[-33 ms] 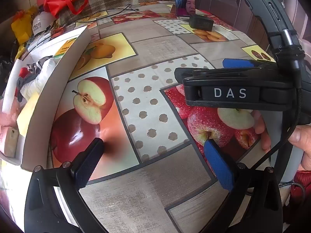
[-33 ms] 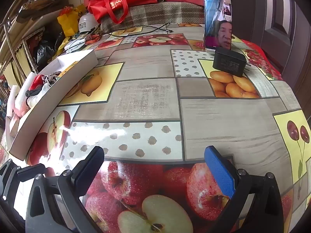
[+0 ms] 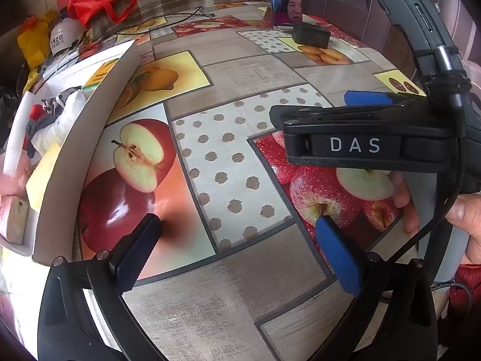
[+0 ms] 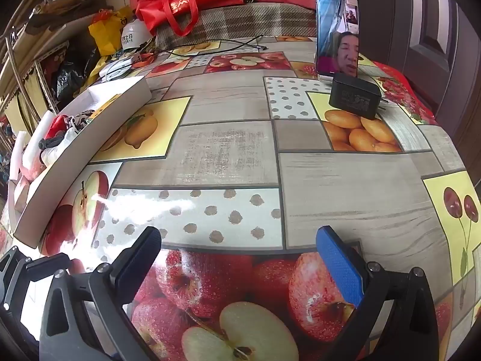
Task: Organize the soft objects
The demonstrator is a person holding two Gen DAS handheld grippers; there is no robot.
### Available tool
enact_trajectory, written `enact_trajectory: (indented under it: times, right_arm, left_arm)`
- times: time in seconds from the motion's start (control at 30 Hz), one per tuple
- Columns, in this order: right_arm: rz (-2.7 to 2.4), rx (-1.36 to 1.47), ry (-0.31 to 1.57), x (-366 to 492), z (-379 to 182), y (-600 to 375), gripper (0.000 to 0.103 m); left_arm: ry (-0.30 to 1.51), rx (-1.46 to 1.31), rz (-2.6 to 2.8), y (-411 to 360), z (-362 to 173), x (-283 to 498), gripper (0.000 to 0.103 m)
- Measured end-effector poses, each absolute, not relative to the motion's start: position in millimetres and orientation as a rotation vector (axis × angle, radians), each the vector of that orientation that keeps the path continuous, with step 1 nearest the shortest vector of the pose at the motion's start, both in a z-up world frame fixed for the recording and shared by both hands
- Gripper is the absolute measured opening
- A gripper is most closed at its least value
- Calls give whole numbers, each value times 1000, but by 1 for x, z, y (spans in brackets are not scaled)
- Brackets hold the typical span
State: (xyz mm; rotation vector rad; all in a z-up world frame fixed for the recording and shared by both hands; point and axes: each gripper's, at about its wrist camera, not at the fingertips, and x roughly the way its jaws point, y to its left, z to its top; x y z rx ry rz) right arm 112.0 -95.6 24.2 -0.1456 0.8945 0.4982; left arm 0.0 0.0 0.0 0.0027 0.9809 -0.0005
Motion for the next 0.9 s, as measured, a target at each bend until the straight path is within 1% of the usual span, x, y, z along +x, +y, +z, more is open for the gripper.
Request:
enact_trajectory:
  times: [0.9]
  right_arm:
    - [505, -162, 896, 111, 23, -92, 103]
  left_arm:
    - [981, 3, -1, 0, 0, 0, 103]
